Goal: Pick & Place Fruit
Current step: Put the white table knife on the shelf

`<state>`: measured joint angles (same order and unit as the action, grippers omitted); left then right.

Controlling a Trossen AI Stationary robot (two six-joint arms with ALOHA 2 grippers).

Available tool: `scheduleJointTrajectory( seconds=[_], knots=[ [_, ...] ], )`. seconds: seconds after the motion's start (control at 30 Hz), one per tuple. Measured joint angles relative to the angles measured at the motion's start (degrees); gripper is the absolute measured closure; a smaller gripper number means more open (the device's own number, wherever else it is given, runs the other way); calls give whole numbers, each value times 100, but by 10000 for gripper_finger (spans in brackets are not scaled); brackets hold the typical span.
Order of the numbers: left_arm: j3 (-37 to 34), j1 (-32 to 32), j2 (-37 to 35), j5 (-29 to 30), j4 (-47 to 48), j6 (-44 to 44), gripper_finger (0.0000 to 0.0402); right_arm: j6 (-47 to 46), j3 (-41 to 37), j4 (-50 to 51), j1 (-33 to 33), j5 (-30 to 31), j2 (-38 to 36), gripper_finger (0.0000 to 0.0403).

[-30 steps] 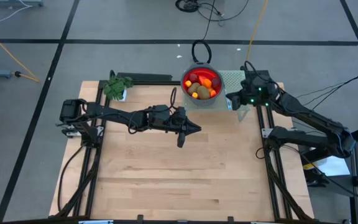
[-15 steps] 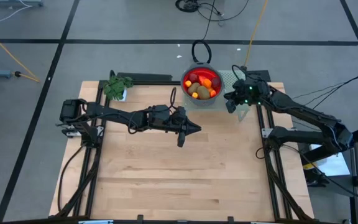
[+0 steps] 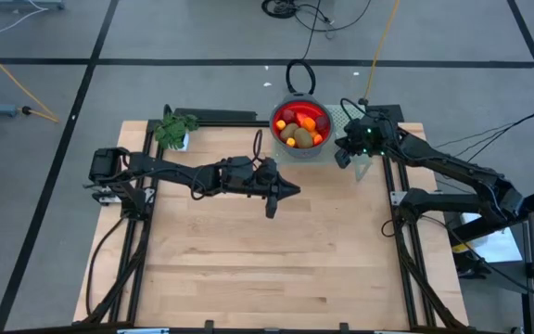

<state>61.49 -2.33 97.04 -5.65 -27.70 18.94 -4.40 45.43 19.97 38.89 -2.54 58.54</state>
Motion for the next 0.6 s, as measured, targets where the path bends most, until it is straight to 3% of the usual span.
scheduleJointTrajectory(
  seconds=[0.6],
  knots=[
    [0, 0, 1, 127, 0, 71, 376, 187, 7, 169, 3, 546, -4, 401]
  ],
)
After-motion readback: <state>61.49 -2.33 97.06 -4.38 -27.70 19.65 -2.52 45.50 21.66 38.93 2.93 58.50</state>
